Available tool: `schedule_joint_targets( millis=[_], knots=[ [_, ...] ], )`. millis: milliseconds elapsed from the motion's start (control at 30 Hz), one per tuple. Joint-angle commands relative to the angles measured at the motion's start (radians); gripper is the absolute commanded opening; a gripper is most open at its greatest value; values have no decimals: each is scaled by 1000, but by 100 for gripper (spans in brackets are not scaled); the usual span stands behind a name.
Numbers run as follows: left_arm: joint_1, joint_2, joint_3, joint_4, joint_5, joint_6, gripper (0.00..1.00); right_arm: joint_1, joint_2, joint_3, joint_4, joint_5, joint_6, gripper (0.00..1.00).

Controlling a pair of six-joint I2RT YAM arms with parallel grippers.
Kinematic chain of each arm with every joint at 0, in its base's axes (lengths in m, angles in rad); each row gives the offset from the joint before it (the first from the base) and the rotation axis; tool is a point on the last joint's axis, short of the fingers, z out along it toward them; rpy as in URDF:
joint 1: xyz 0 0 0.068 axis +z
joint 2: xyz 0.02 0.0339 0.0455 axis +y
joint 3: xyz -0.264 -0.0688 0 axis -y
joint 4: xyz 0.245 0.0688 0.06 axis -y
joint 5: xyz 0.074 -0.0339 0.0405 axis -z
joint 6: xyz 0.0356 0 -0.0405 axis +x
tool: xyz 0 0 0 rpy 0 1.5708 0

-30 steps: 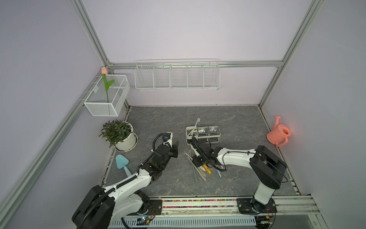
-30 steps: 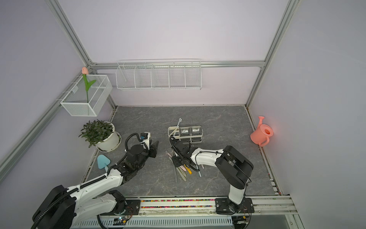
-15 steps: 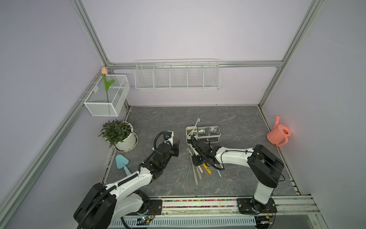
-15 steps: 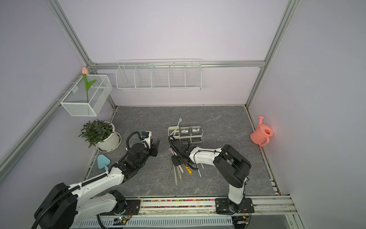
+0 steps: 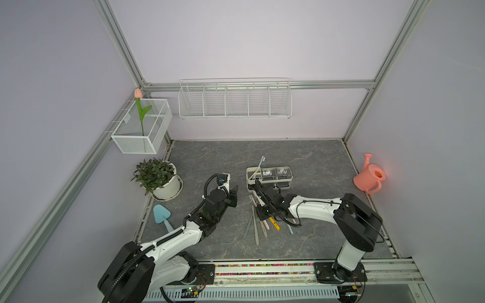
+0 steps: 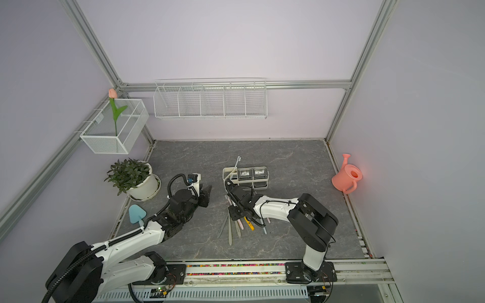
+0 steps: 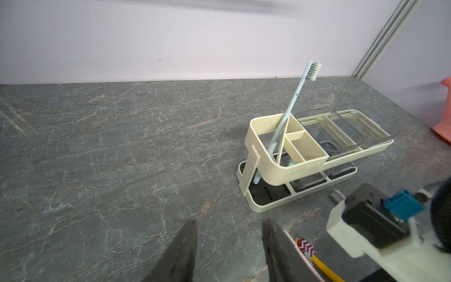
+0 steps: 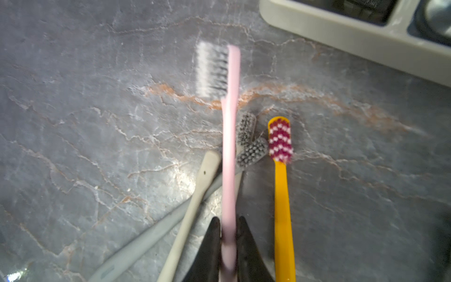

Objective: Place the toothbrush into the toothbrush holder
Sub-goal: Pick up the toothbrush from the center of the board.

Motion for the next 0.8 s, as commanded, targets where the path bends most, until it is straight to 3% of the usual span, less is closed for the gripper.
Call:
schedule_joint_targets(
  millis=[0,767],
  knots=[
    [0,9,30,-9,11,-18,48,-4,-41,-18,-17,-4,1,17],
    [1,58,39,39,156,-11,48,-5,-212,-145,135,-16,-11,15]
  ],
)
